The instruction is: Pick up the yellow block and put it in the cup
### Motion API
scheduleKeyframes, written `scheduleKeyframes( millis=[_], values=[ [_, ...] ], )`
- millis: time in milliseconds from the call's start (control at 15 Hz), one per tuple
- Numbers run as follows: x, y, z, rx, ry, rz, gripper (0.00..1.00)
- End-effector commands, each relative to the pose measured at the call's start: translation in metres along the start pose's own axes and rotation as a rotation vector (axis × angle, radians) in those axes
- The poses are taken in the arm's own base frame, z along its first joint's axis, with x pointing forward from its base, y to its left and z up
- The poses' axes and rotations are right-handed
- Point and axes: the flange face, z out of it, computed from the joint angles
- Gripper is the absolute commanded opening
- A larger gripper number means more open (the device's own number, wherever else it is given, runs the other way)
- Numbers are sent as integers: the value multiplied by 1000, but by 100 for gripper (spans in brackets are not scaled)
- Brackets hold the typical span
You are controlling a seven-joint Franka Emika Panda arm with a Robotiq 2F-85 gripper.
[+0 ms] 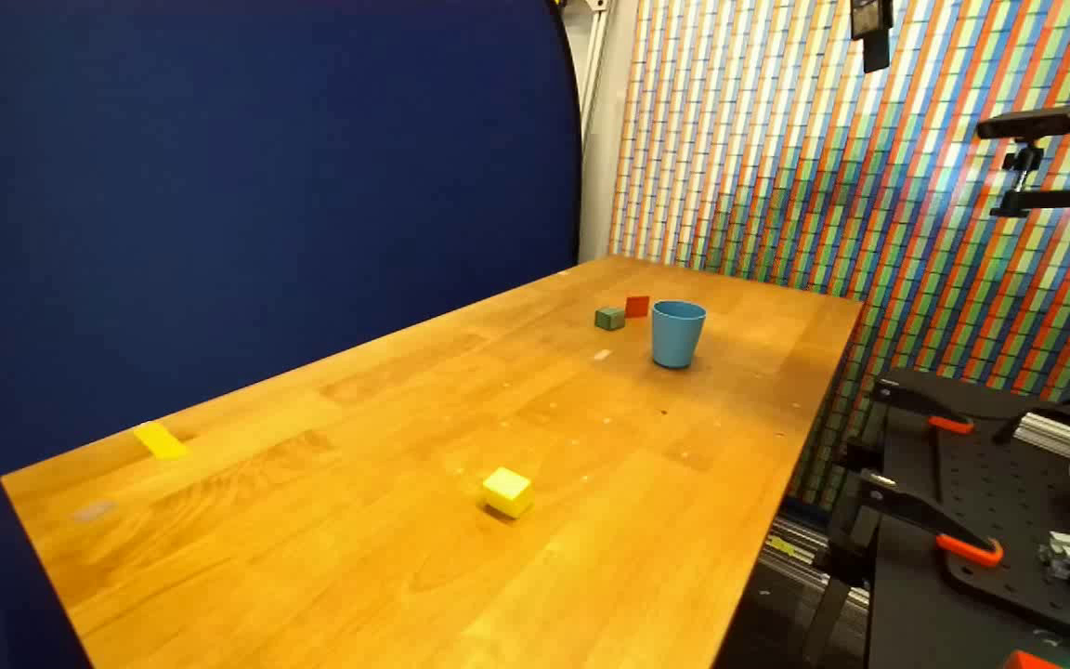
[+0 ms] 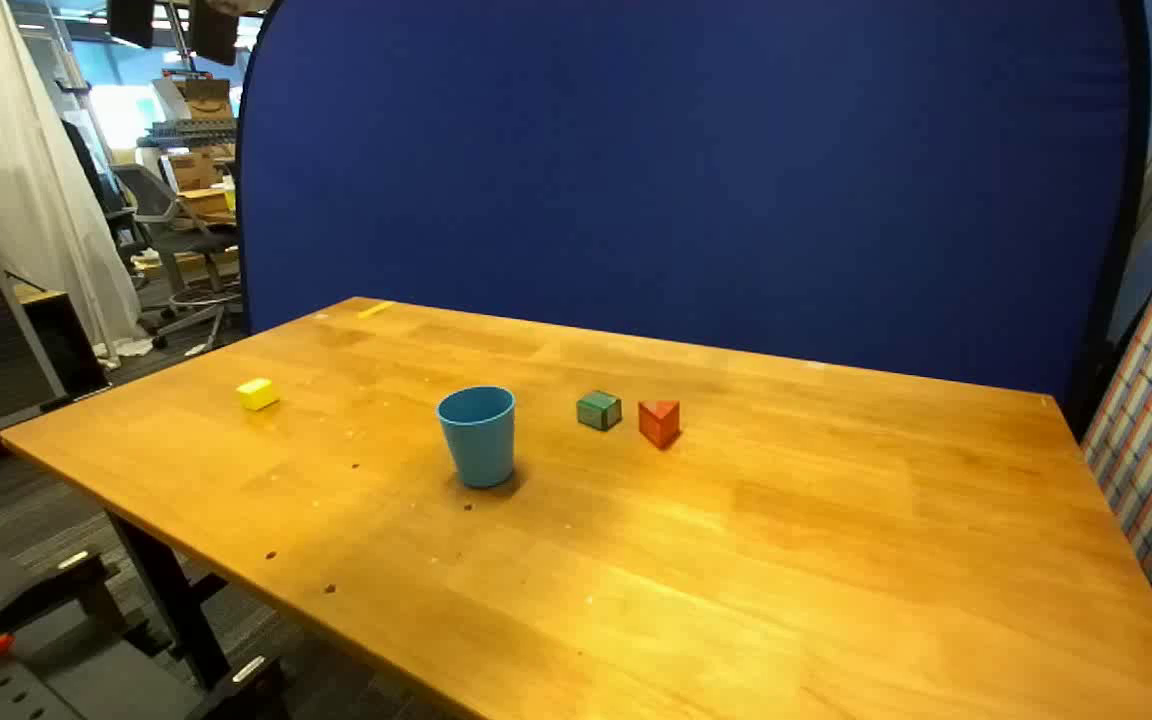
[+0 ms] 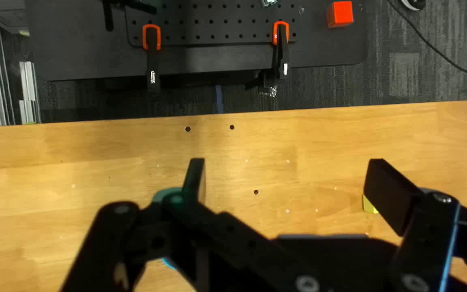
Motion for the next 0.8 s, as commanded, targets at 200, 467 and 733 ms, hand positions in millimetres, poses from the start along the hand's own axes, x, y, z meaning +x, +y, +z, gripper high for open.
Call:
scheduleKeyframes(
  millis=[200, 467, 733],
  values=[
    [25, -18, 17, -31, -10, -27, 100],
    [79, -76, 87, -123, -30, -158, 100],
    [123, -150, 171, -179, 5, -302, 100]
  ],
)
